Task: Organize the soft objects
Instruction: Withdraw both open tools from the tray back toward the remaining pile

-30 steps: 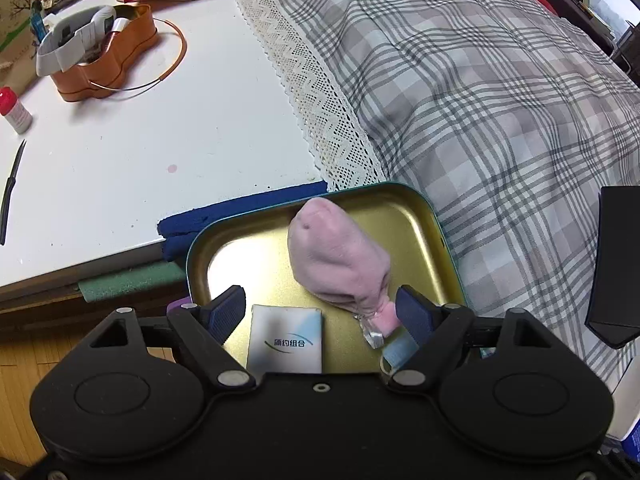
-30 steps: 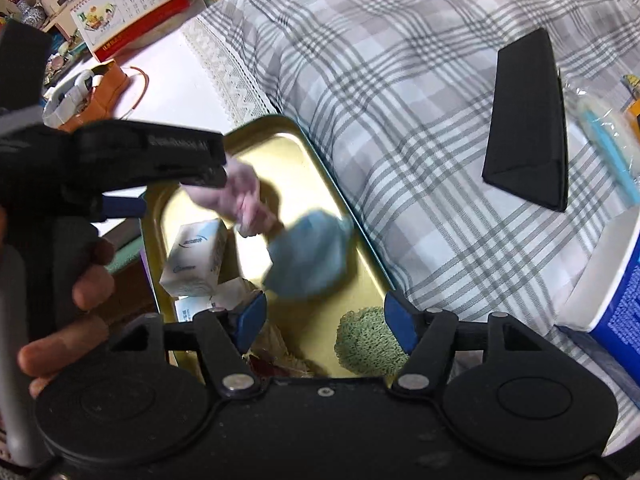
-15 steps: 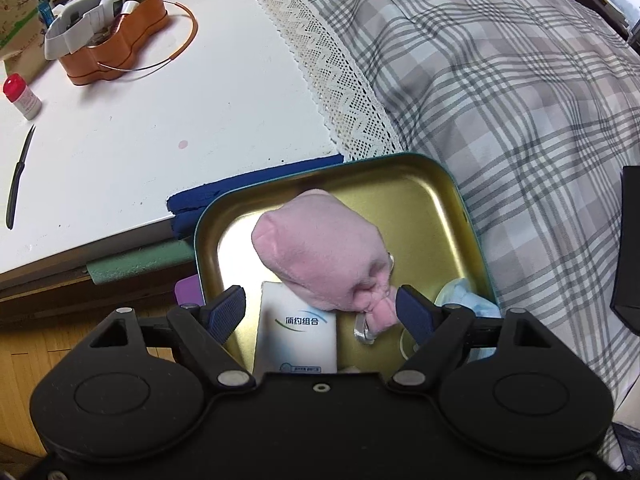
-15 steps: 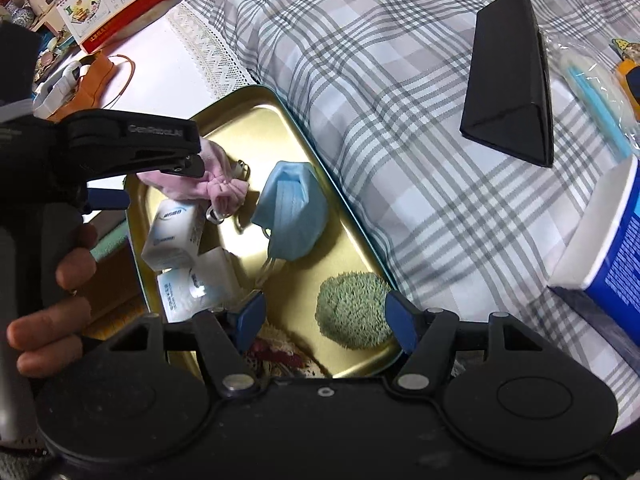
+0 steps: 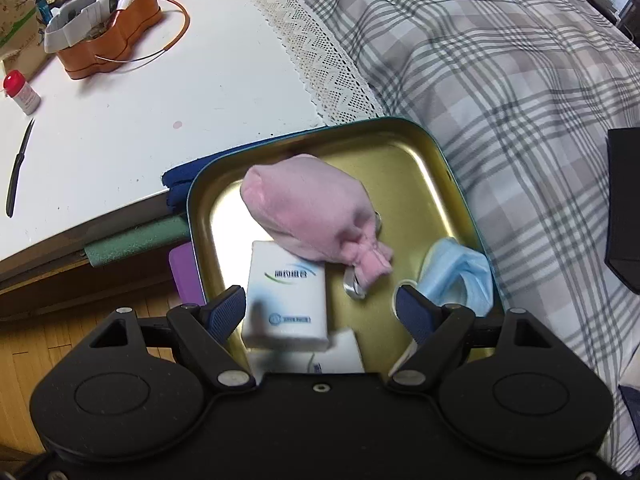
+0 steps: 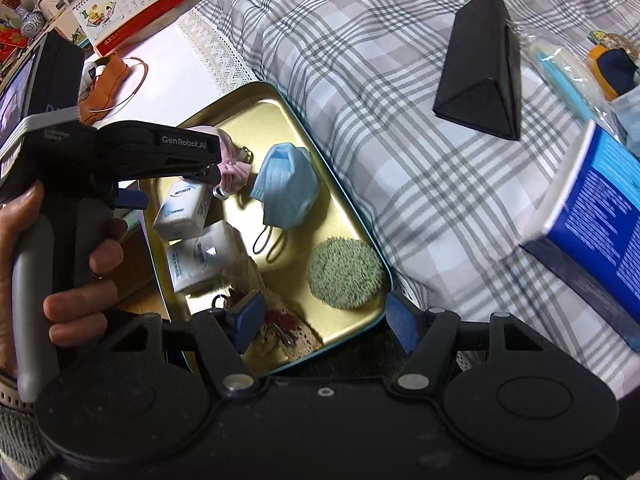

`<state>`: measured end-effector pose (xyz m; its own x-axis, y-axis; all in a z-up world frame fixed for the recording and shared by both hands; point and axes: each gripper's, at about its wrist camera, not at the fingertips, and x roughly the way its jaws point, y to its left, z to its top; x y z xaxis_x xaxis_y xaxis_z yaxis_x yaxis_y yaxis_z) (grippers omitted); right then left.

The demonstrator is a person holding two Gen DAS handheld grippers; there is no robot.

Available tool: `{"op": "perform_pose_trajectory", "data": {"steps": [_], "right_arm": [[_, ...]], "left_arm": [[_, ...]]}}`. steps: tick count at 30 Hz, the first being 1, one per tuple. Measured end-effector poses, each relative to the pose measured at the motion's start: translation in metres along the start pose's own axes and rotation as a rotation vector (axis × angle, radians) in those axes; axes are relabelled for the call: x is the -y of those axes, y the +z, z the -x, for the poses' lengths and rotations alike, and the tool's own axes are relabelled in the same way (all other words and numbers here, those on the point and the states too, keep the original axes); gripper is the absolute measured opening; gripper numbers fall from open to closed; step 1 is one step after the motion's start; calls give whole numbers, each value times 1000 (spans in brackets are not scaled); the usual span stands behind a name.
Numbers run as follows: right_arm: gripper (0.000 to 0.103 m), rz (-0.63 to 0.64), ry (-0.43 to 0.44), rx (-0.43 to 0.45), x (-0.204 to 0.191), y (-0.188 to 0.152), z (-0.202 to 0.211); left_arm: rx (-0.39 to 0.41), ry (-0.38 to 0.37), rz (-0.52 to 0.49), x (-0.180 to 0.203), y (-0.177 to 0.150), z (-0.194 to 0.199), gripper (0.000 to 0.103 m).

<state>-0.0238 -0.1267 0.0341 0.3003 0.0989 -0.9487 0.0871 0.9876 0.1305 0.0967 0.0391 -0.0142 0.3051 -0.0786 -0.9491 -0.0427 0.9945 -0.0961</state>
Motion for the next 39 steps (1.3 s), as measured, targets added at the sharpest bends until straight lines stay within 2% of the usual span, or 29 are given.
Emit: {"op": "perform_pose_trajectory", "data": {"steps": [9,18,28,34,39], "right_arm": [[66,-19,12,56,18,-15,32],[67,-76,9,116,57,-39,66],[69,-159,-32,219,118,-75,112],[69,-260,-70,260,165,-94,129],[69,-352,-105,279,202,-108,137]], "left_arm": [[-8,-27,-35,23,-37,17,78],[-28,-69,-98,53,-69,45,78],[-16,-133,-245,108,-102,86,78],[-40,-194,-353,147,-125,103,78],[-45,-215,-447,176,-146,116,78]]}}
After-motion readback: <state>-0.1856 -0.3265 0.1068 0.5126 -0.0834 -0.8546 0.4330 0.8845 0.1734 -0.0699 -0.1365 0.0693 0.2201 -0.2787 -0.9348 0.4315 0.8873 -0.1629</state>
